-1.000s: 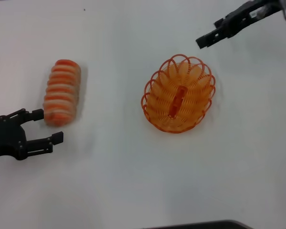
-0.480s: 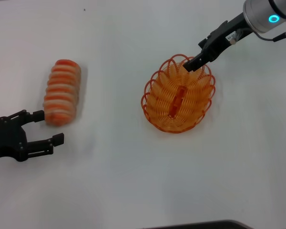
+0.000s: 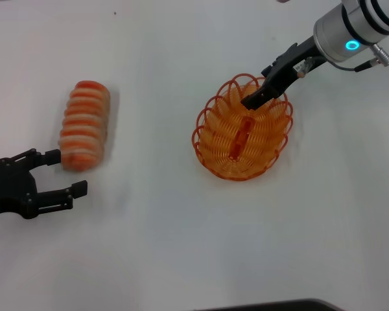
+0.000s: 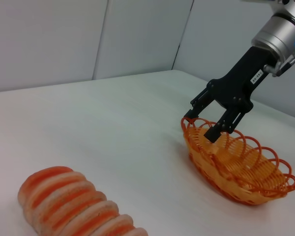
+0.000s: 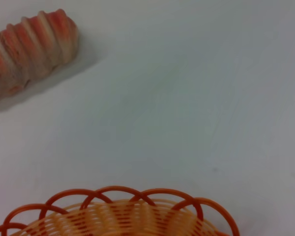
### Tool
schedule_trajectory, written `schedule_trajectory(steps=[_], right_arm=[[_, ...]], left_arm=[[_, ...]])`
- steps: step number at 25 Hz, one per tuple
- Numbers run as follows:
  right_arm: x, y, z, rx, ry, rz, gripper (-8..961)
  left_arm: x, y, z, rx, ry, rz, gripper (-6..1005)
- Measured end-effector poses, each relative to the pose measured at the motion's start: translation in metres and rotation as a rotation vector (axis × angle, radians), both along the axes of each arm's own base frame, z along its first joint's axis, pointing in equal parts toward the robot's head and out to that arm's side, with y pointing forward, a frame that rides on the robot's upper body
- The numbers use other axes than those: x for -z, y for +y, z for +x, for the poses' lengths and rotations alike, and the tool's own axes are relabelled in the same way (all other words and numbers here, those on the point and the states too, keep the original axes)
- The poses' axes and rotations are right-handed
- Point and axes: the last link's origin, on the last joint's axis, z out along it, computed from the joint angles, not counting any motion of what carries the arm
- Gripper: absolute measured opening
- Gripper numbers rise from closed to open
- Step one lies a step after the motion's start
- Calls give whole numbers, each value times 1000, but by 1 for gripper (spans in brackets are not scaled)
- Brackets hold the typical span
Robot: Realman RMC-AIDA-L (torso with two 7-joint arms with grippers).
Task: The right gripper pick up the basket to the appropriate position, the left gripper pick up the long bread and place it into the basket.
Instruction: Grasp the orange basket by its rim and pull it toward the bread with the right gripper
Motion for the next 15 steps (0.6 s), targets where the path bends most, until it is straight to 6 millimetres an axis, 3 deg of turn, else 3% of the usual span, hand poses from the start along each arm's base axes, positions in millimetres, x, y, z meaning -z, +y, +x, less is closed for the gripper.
schedule_trajectory(steps=[10,15], right_arm=[[0,2,3,12,-10,27,858],[4,1,2,12,-14,10,689]], left_arm=[[0,0,1,2,-1,-1,901],[0,1,1,3,-1,-1,898]])
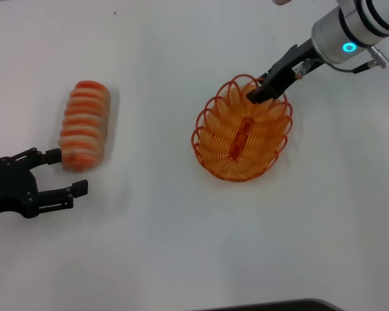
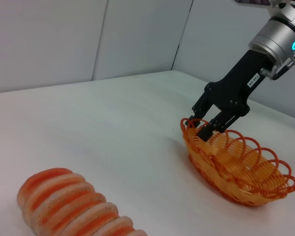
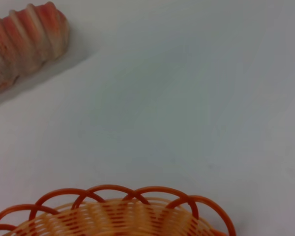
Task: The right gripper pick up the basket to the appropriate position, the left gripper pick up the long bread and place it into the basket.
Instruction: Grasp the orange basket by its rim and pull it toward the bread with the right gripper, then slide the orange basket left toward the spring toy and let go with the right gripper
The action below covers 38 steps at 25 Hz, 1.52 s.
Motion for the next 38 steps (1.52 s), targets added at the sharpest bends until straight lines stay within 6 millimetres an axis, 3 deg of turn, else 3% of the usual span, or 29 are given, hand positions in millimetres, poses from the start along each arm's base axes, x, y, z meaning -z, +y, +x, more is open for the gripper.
schedule_trajectory(steps=[6,8,19,25,32,38], right_arm=[[0,0,0,-1,0,-1,438],[0,0,0,-2,0,-1,205],[-4,-2,1,38,48,2,122],[-19,-9,3,168,202,6,104],[-43,-12,24,372,388,98,88],[-40,-22,35,496,550,100,72]], left_arm=[[0,0,0,1,0,0,895],[0,1,0,2,1,0,895],[-1,0,0,2,1,1,889],[0,-1,0,1,-3,-2,886],[0,-1,0,3,-1,0,883],[0,0,1,11,1,1,880]])
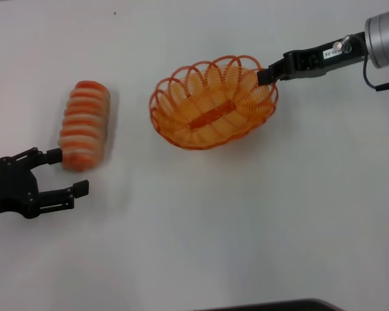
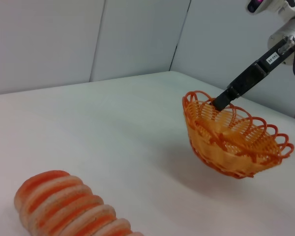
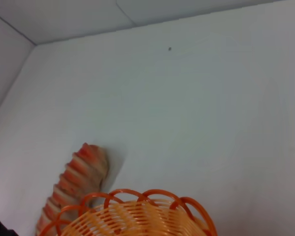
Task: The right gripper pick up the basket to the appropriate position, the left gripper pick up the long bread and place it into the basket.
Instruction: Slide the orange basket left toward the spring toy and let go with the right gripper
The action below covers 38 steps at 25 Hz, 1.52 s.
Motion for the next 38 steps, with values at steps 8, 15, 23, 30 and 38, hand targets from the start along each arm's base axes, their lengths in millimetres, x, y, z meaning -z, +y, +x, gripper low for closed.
schedule_trajectory(steps=[8,15,23,30,38], right_arm=[[17,-3,0,121,62,12,70],[24,-1,3,215,69,44,71],[29,0,6,225,47,63,71],[29,0,7,226,43,74,68],[32,-2,8,231,47,76,87]], left_arm=[[0,1,1,4,0,0,876],[1,2,2,4,-2,0,873],[2,2,3,3,-5,0,869],[3,2,3,4,-7,-2,866],[3,1,4,9,-8,-2,862]])
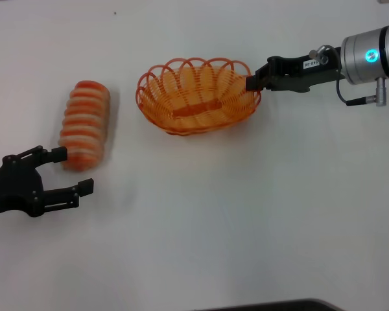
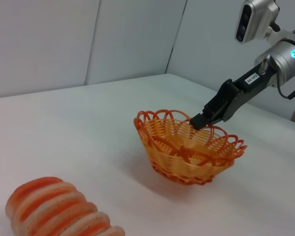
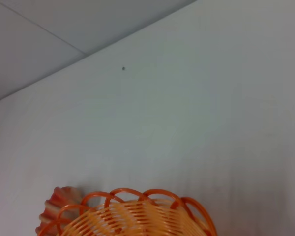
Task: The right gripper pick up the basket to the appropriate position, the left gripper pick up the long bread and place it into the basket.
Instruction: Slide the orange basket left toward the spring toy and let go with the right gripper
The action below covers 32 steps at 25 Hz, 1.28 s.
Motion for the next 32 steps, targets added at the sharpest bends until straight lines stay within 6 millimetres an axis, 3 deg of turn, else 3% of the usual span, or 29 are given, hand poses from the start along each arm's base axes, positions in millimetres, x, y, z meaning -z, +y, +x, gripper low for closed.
schedule_trajectory(steps=[19,32], right_arm=[[4,-2,2,22,20,10,170],[-6,-12,10,5,124,80,590]], left_arm=[[-1,-1,0,2,-4,-4,853],[-5,-1,0,-5,-18,0,847]])
